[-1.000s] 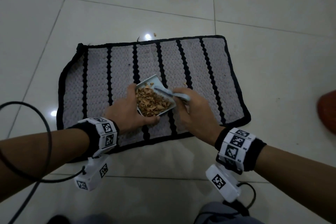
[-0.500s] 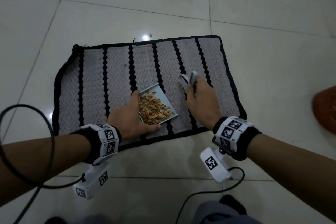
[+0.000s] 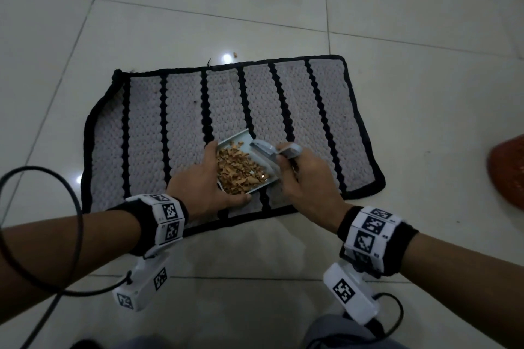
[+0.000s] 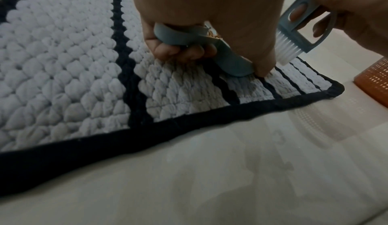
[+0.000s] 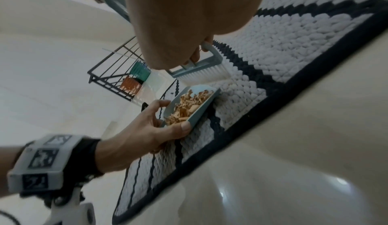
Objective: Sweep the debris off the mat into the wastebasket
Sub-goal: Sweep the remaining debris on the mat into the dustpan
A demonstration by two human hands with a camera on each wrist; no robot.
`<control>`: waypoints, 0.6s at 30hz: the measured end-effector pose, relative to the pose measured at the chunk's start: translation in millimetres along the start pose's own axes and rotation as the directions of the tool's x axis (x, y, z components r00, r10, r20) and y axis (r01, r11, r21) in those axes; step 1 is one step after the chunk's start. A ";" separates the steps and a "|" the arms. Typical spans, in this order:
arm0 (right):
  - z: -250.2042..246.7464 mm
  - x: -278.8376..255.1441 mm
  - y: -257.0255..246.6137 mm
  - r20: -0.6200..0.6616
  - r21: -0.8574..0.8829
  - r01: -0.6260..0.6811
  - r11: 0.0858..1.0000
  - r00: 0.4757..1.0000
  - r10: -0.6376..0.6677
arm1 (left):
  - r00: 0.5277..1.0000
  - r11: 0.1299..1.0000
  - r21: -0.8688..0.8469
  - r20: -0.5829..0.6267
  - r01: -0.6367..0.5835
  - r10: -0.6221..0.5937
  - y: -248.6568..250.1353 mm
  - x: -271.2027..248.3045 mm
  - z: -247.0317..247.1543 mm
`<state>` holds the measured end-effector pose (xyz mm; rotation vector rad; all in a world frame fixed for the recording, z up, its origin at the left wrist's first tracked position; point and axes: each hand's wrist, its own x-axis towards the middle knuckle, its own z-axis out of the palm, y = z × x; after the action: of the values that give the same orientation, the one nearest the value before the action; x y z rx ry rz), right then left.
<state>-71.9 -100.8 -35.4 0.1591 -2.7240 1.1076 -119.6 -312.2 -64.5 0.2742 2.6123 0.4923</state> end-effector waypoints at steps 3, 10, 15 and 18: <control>-8.0 12.9 -1.7 -0.081 0.074 -0.084 0.994 0.993 0.090 | 0.999 0.997 -0.076 -0.026 -0.023 0.021 -5.7 3.7 -0.1; -19.3 78.0 14.0 -0.097 0.379 -0.385 0.842 0.888 0.449 | 0.994 0.981 -0.192 -0.111 -0.043 0.022 -21.7 29.5 -29.7; -12.6 147.9 30.5 -0.077 0.231 -0.256 0.939 0.957 0.280 | 0.985 0.974 -0.225 -0.168 0.005 -0.043 -35.7 64.6 -65.8; -0.8 196.7 37.4 -0.014 0.058 -0.181 0.982 0.983 0.182 | 0.978 0.974 -0.224 -0.198 0.017 -0.062 -36.9 83.2 -75.8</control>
<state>-269.9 -78.5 -16.7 -0.0946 -2.7358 1.2266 -232.2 -345.7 -49.9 0.1021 2.7207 0.8299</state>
